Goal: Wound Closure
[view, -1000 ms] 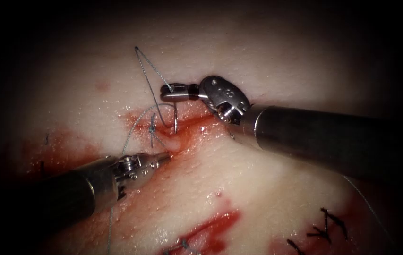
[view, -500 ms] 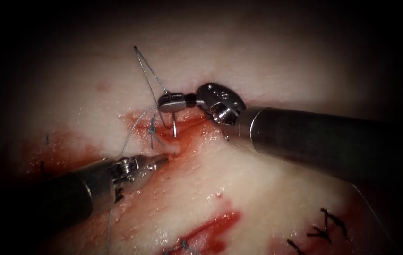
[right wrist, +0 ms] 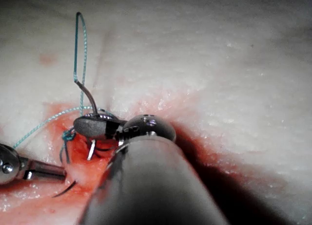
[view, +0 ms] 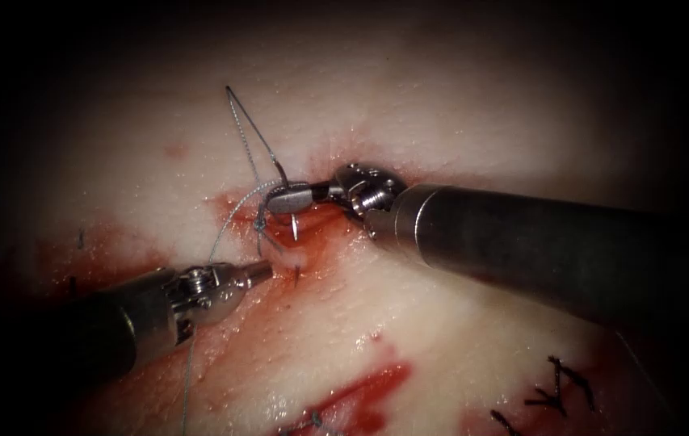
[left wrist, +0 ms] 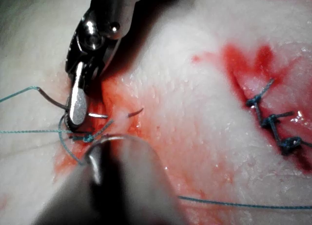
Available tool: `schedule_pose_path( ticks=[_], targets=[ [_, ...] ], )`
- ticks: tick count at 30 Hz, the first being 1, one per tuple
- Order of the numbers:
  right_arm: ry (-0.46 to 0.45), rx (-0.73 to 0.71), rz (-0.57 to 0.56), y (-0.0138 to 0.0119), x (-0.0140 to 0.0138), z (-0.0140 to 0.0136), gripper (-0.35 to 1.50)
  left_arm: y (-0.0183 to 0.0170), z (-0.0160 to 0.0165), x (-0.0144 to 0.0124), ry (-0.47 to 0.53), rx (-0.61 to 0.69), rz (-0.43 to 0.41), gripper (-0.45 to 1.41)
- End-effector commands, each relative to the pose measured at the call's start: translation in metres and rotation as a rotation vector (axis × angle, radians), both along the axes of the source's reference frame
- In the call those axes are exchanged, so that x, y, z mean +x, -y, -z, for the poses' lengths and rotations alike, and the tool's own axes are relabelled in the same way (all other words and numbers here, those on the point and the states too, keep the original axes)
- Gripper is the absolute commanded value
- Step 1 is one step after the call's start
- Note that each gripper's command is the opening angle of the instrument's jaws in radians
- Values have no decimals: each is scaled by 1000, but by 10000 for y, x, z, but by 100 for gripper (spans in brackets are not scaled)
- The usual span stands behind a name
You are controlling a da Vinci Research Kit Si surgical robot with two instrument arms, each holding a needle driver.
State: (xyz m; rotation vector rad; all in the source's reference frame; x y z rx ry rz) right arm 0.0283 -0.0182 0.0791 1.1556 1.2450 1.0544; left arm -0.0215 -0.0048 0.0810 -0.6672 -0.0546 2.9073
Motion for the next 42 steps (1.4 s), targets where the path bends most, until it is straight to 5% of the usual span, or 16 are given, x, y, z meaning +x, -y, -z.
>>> schedule_pose_path(
  ticks=[1,15,16,18,20,29,32,37,42],
  targets=[
    [-7,11,9,2,10,0,-35,-6,-5,-5,1,-3,-1,9],
    [21,67,-25,15,-1,3,-28,-6,-5,-6,5,-9,6,7],
    [38,51,-48,10,-3,3,32,-5,-5,-7,10,-14,19,7],
    [52,-8,-135,-8,-9,2,118,-3,-4,-9,58,-48,7,7],
    [42,-22,-182,-22,-16,1,133,-1,-4,-9,89,-63,-10,5],
    [62,-93,-293,-75,-77,9,141,-6,-3,-14,276,-171,-167,12],
    [28,-108,-289,-79,-92,11,125,-15,-5,-13,310,-207,-156,37],
    [28,-112,-289,-78,-91,8,123,-25,-8,-13,341,-239,-138,74],
    [30,-118,-294,-76,-89,3,121,-29,-6,-21,356,-252,-124,59]
  ],
)
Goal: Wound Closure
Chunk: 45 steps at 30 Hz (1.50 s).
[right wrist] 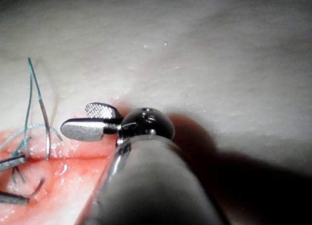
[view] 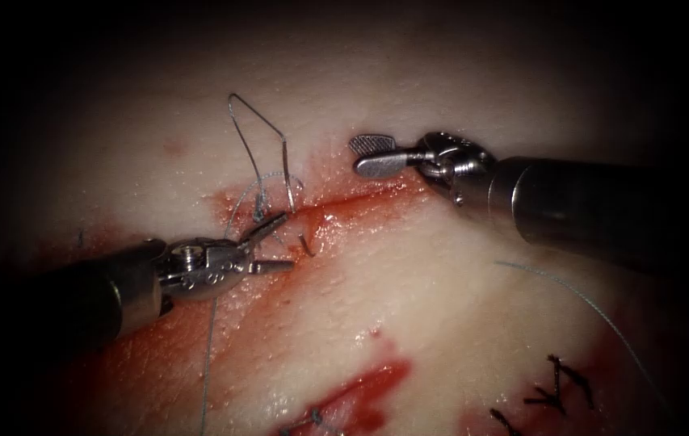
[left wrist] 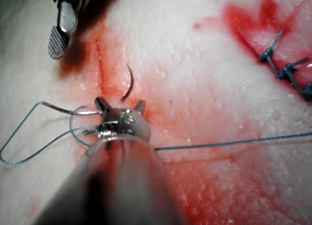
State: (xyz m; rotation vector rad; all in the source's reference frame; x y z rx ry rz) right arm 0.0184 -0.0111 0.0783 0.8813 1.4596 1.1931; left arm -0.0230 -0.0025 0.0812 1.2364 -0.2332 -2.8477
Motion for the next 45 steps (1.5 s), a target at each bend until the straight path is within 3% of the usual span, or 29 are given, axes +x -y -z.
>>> schedule_pose_path(
  ticks=[1,6,9,11,13,17,26,29,33,37,39,43,45],
  targets=[
    [0,-5,-3,-5,10,-8,121,-5,-5,-12,12,1,-2,58],
    [1,-7,-6,-4,10,-10,121,-3,-12,-27,32,-12,-22,46],
    [3,-7,-9,-3,10,-10,118,-8,-17,-31,39,-14,-27,24],
    [3,-7,-9,-2,10,-10,115,-10,-20,-32,44,-15,-32,2],
    [3,-7,-9,-2,10,-9,113,-8,-21,-31,49,-19,-39,-45],
    [5,-6,-11,-2,10,-9,111,6,-25,-34,75,44,0,-45],
    [2,-6,-7,-1,10,-8,106,30,1,-46,292,354,125,-45],
    [-4,-100,30,-1,10,-8,73,33,16,-47,350,444,159,-45],
    [49,-239,6,-2,11,-8,68,41,36,-48,403,554,197,-45],
    [146,-368,50,-3,12,-9,79,48,57,-51,447,647,247,-45],
    [135,-419,75,-4,12,-9,83,50,69,-52,490,716,269,-45],
    [103,-445,107,2,13,-7,56,51,99,-49,598,842,297,-45],
    [103,-450,108,6,15,-5,61,52,110,-47,628,858,292,-45]
  ],
)
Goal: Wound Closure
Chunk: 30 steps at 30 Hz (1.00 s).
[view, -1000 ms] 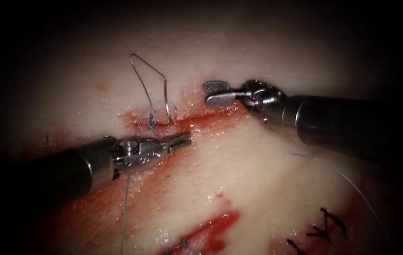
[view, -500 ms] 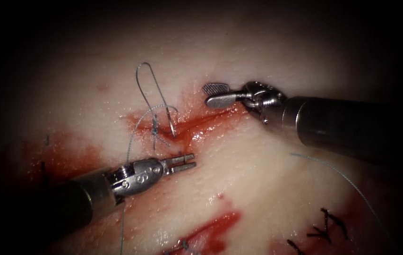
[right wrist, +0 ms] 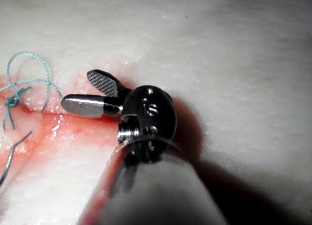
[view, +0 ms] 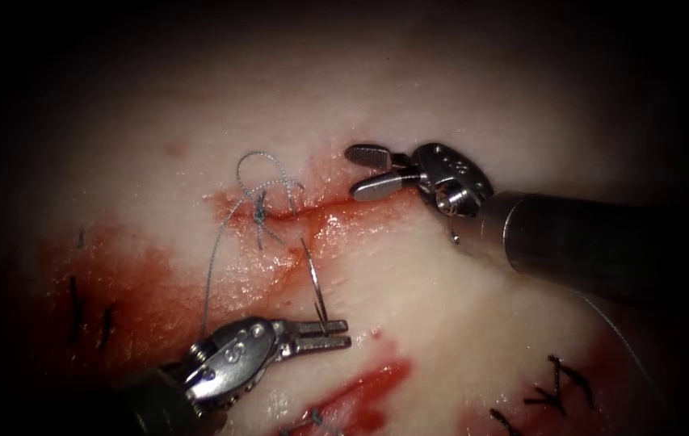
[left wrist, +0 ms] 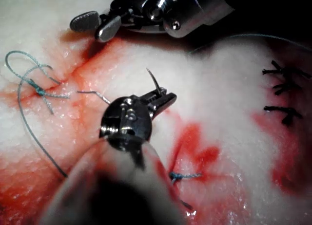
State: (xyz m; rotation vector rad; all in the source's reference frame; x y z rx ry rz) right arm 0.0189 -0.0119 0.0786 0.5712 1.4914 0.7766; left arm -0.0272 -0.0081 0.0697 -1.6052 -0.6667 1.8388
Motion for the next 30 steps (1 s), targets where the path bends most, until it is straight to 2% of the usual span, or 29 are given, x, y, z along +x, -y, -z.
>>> schedule_pose_path(
  ticks=[1,4,7,9,10,13,15,22,25,30],
  targets=[
    [-6,-14,6,-1,12,0,63,-3,0,-5,11,8,-2,-45],
    [-18,-49,33,4,16,4,63,1,17,-3,43,48,-15,-45],
    [-3,-84,72,7,23,9,76,8,32,-2,59,64,-28,-45],
    [6,-105,82,8,24,11,78,10,38,-2,64,66,-33,-45],
    [8,-148,106,10,28,15,84,12,49,-1,72,53,-42,-45],
    [13,-212,142,15,31,23,94,11,67,2,50,-95,-59,-45],
    [23,-265,182,20,32,30,93,8,79,7,20,-187,-51,-45],
    [106,-433,284,39,44,48,89,5,113,30,-1,-300,-64,-45],
    [123,-469,274,43,53,49,74,6,127,37,-3,-339,-73,-45],
    [144,-509,261,42,60,48,68,15,159,44,-28,-403,-102,-45]
  ],
)
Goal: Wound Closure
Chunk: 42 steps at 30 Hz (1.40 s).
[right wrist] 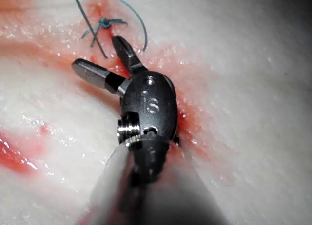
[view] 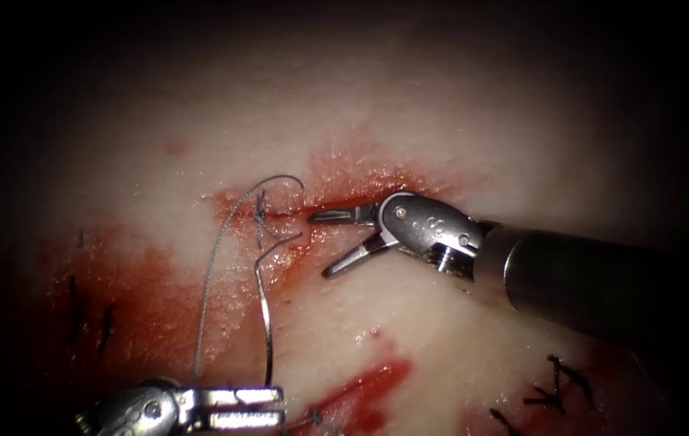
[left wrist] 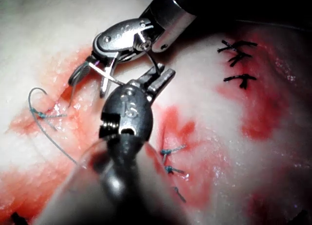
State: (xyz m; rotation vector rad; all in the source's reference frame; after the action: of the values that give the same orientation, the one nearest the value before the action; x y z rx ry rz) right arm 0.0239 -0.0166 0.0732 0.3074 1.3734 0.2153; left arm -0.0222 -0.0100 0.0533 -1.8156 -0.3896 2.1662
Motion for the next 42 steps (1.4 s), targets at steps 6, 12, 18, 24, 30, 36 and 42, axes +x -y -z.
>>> schedule_pose_path(
  ticks=[6,12,18,24,30,36,42],
  targets=[
    [23,-25,-11,-5,18,-8,44,8,28,-1,-15,-33,-21,-45],
    [55,-43,-4,-2,28,-19,21,16,46,1,-24,-54,-42,-45],
    [94,-70,14,4,38,-33,7,18,54,2,-25,-64,-48,-45],
    [111,-84,22,7,38,-38,-35,19,56,2,-26,-69,-48,-45],
    [132,-108,7,13,34,-36,-35,18,58,4,-32,-69,-45,-45],
    [169,-16,9,35,28,-6,-35,10,45,7,-82,-109,35,-45],
    [154,56,56,73,33,45,-35,13,29,12,-108,-145,151,-45]
  ],
)
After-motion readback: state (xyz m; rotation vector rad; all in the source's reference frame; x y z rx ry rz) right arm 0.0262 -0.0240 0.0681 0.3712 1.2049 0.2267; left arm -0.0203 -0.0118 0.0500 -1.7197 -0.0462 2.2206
